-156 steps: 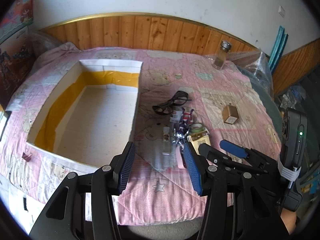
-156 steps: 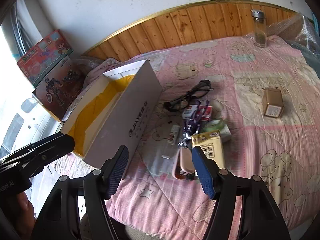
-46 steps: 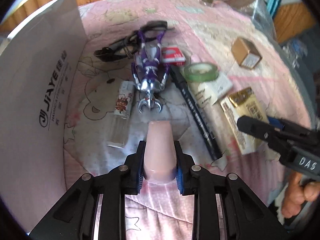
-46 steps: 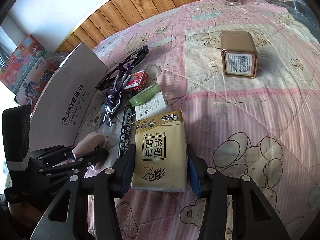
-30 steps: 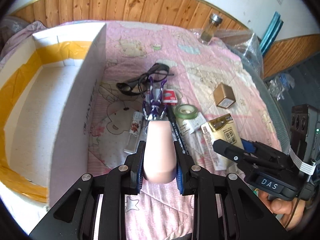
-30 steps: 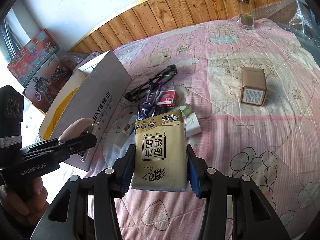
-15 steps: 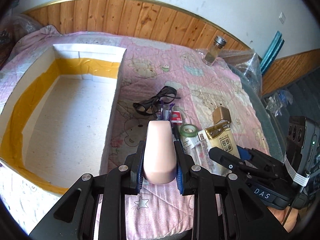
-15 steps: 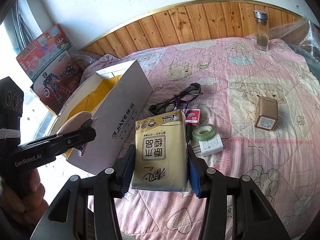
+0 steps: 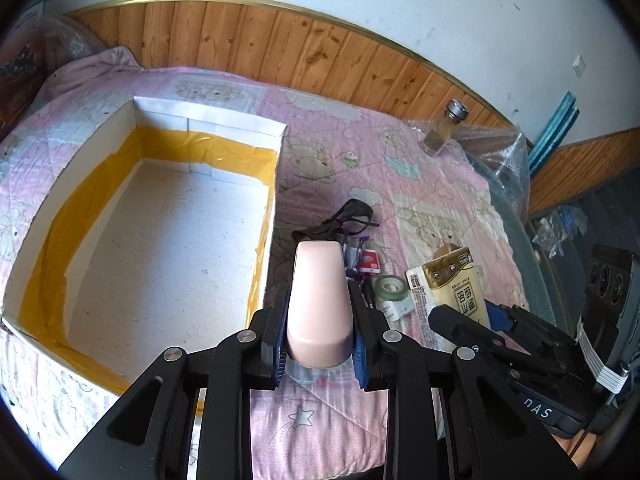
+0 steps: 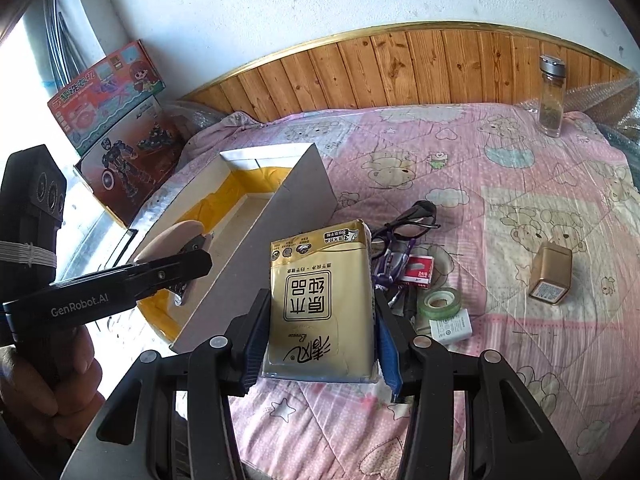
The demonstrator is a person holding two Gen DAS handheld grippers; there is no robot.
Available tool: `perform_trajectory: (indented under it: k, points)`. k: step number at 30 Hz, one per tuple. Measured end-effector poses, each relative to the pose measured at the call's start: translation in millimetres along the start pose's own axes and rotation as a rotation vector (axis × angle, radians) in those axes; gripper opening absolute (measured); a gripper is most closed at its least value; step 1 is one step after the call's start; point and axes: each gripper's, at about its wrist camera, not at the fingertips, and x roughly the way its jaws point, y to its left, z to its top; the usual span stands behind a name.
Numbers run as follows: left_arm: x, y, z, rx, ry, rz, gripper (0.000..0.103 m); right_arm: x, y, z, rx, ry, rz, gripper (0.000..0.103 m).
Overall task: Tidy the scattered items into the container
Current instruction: 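Carry the stapler and snack packet with both grippers over the white box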
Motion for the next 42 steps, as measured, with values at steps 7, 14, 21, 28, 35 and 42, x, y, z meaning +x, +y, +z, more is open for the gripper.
perform_trajectory:
  k: [7,14,21,28,35,42]
  points:
    - [-3,17,10,-0.030,-0.003,0.035,0.026,4,16,13,-0.034,0.003,0.011,0.049]
    - [-9,30,16,-0.052,-0.018,0.052,0.026,7,27,25,-0.058,0.002,0.014,0.049]
    - [-14,40,22,-0.065,-0.025,0.047,0.026,8,40,34,-0.076,-0.002,0.023,0.049]
    - [-19,52,25,-0.084,-0.035,0.044,0.026,11,53,42,-0.100,-0.005,0.032,0.049]
    - [-21,62,31,-0.100,-0.042,0.039,0.026,15,64,51,-0.123,-0.004,0.043,0.049]
    - [-18,73,36,-0.120,-0.039,0.039,0.026,26,73,59,-0.144,0.008,0.060,0.049]
